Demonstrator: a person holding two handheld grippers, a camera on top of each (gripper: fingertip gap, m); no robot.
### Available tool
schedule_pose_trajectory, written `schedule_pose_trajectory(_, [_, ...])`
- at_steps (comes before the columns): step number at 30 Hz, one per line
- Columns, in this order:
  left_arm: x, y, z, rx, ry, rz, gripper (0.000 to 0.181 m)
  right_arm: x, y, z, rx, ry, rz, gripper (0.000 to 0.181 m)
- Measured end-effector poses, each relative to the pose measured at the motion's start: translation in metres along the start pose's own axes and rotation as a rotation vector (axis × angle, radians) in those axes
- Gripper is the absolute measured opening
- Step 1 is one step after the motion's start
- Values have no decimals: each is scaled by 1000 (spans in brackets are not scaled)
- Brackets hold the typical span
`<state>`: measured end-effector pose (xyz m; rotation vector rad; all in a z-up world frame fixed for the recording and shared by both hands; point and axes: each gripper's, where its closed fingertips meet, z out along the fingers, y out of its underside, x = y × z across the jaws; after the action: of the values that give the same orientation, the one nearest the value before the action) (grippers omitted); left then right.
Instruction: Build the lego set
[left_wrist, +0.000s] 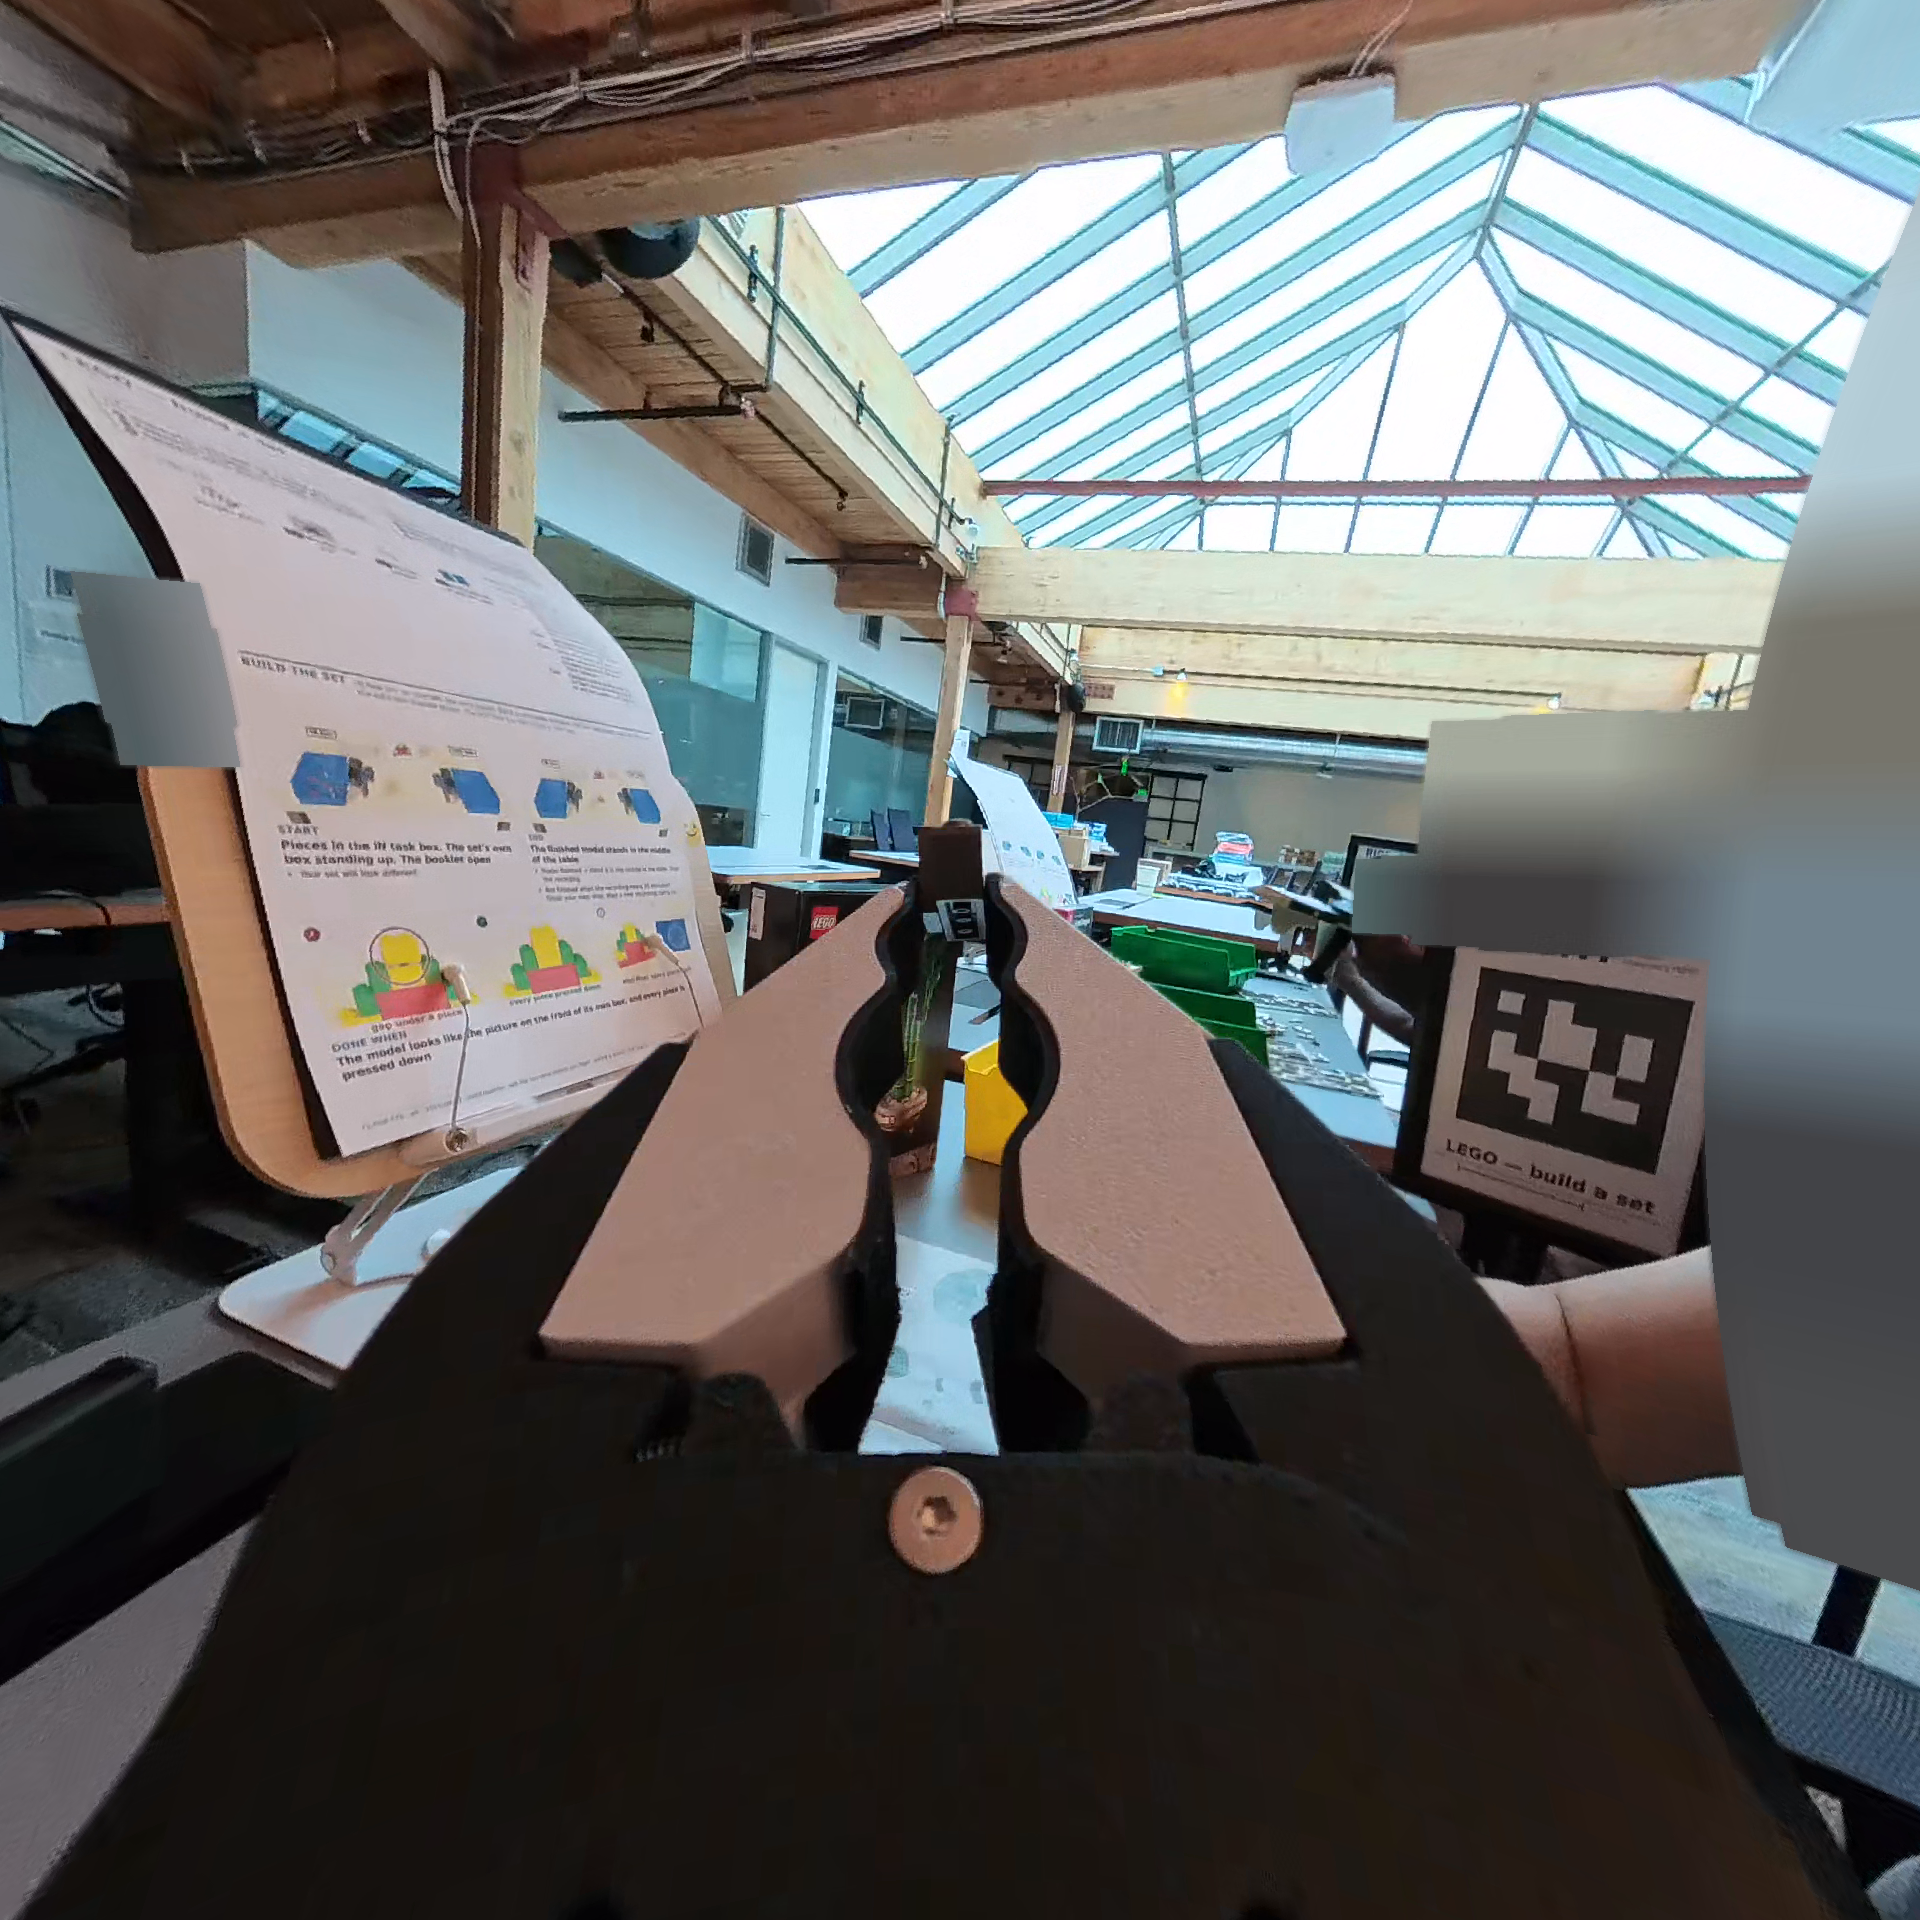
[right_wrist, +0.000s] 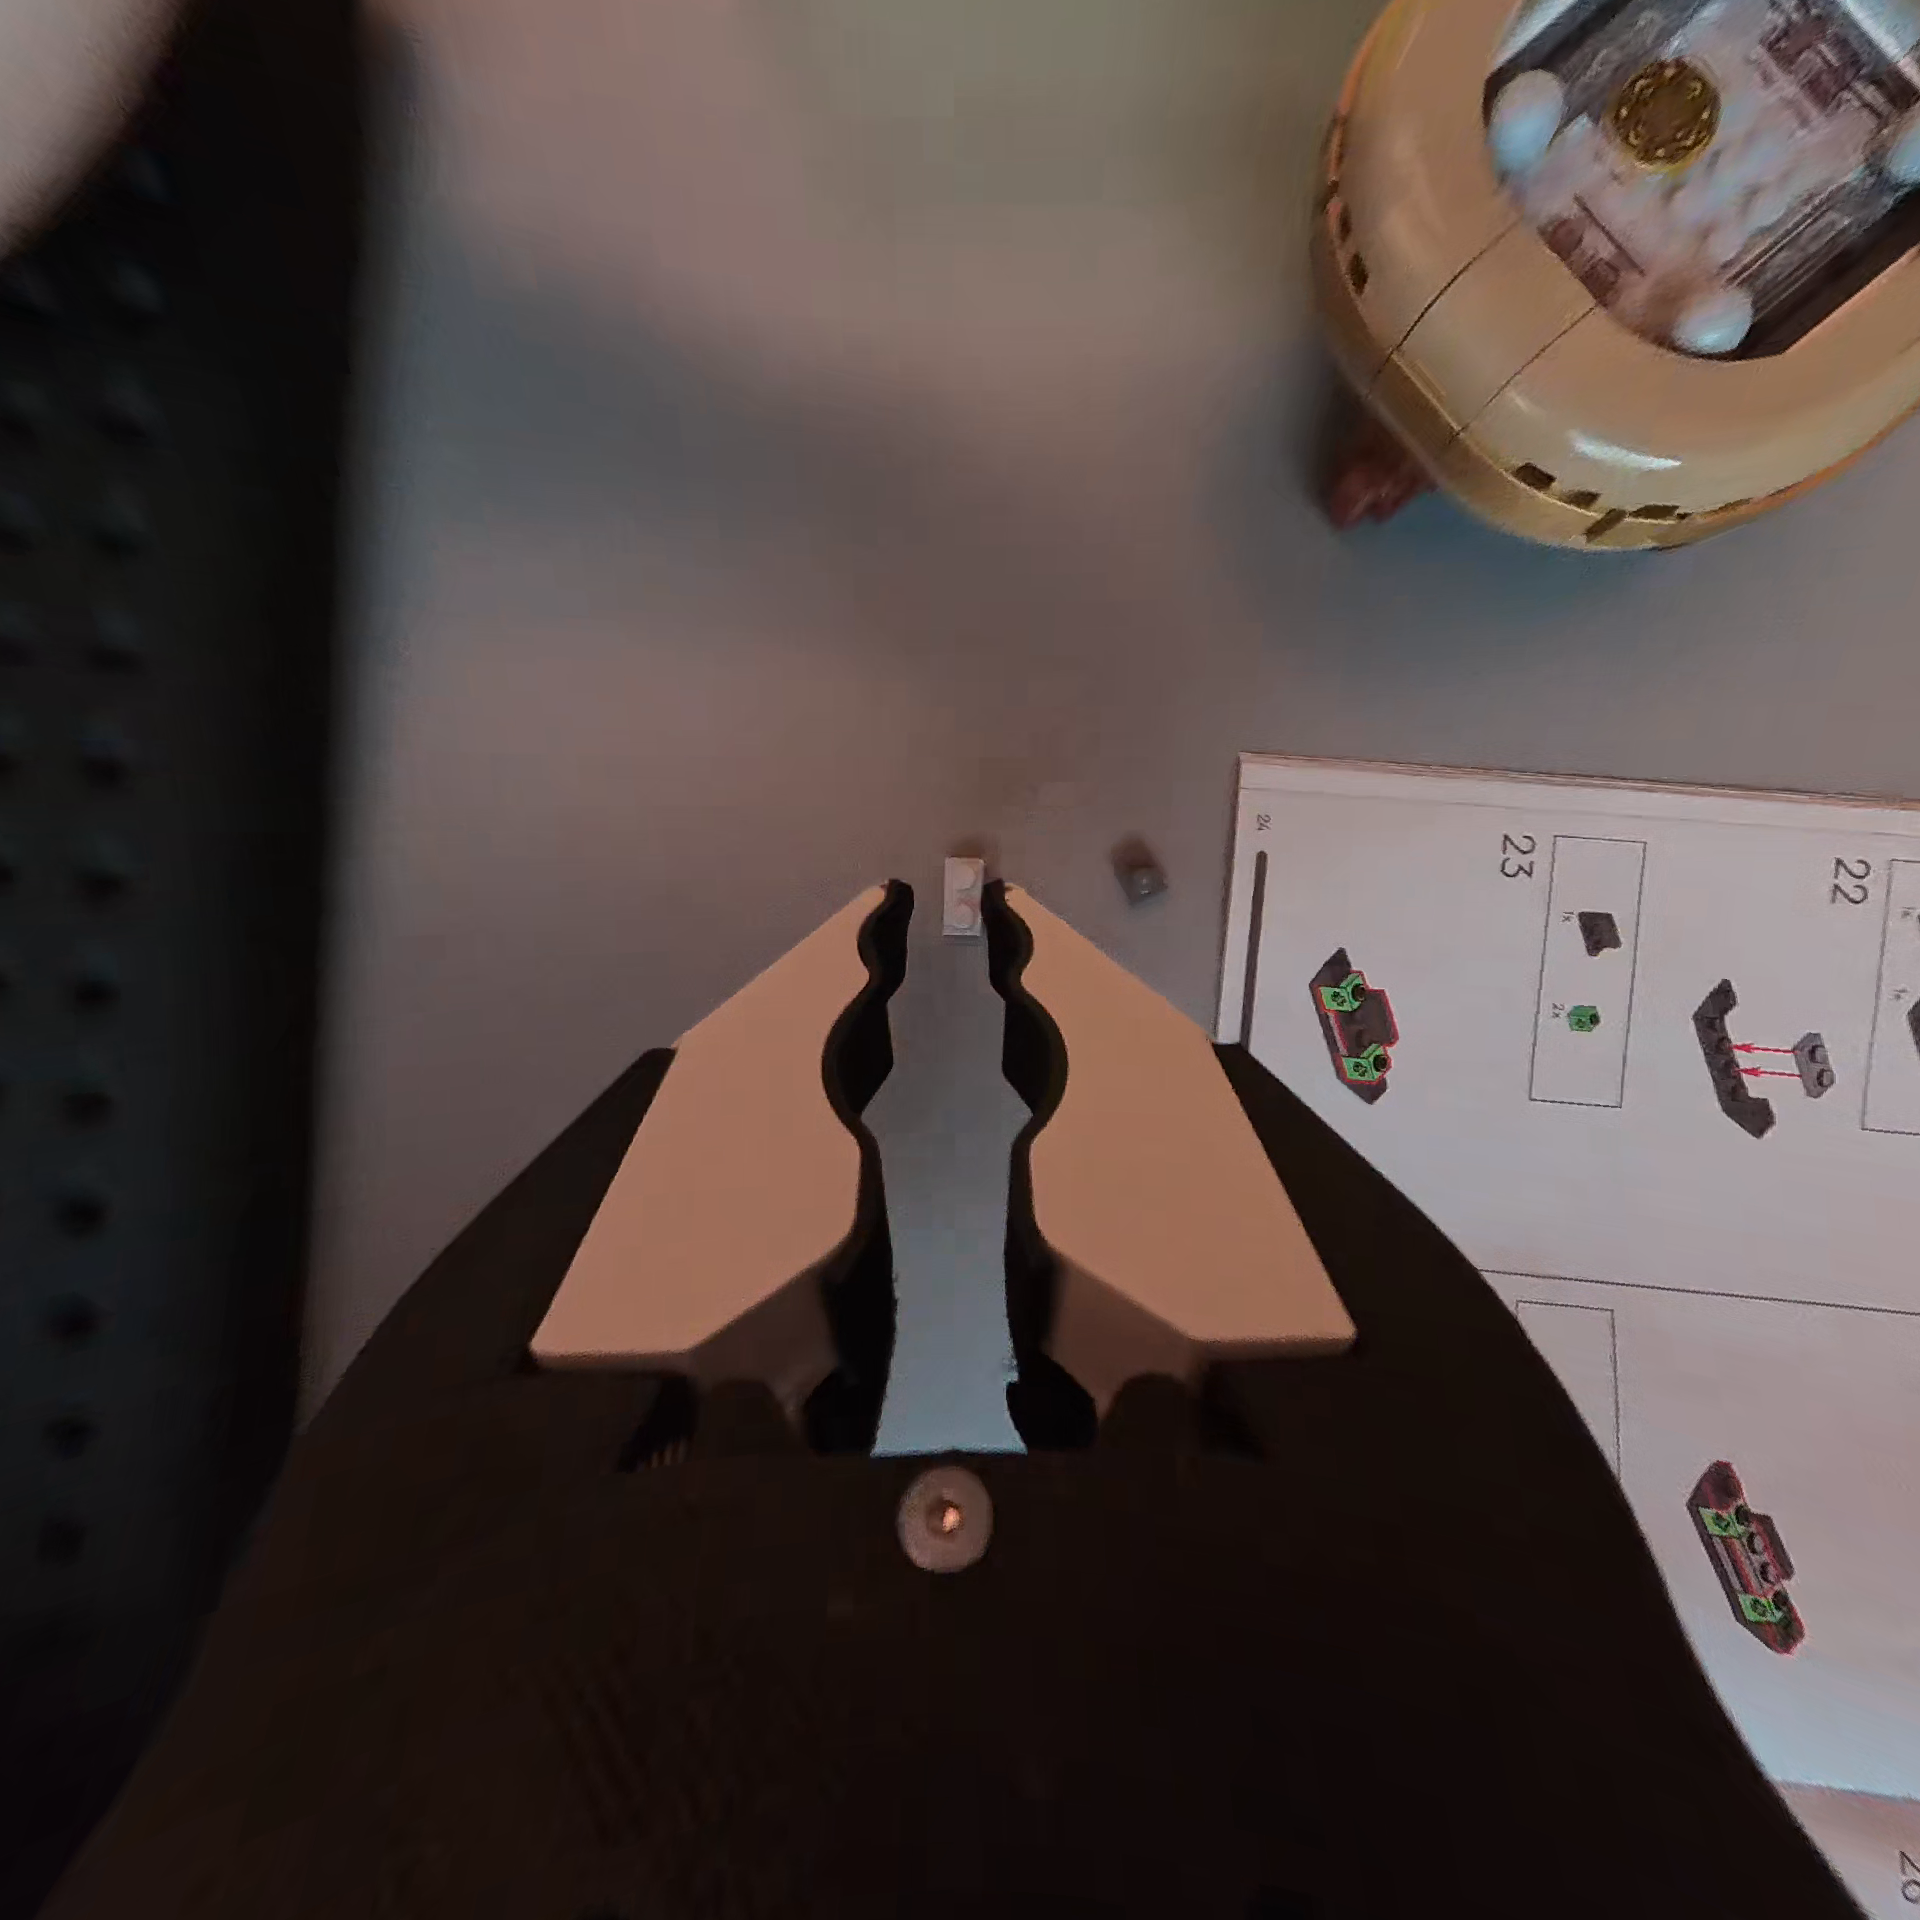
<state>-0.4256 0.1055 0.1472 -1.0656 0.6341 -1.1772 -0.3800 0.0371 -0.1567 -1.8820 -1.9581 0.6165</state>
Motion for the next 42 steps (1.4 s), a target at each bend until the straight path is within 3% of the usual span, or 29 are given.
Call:
schedule_pose_trajectory(9, [1,10,4,-26,43,-21,9,4,8,13,-50,32,-27,7])
schedule_pose_trajectory(16, [5,21,6,-40,96,12,9,3,4,0,-18,8,-28,7])
schedule_pose_trajectory(19, [6,33,8,-63,110,61,8,2,-9,-39,62,2,-33,7])
schedule_pose_trajectory(22, [10,48,14,-76,149,78,9,2,-25,-102,196,33,-1,7])
schedule_pose_trajectory(27, [32,81,40,-132,264,48,9,8,-54,-214,527,253,33,7])
schedule_pose_trajectory(30, [48,102,62,-167,321,6,9,8,-58,-256,645,364,32,6])
schedule_pose_trajectory(35, [69,127,91,-151,378,-92,9,13,-46,-274,638,433,78,7])
schedule_pose_trajectory(42, [79,139,101,-126,431,-193,9,17,-31,-263,537,413,101,7])
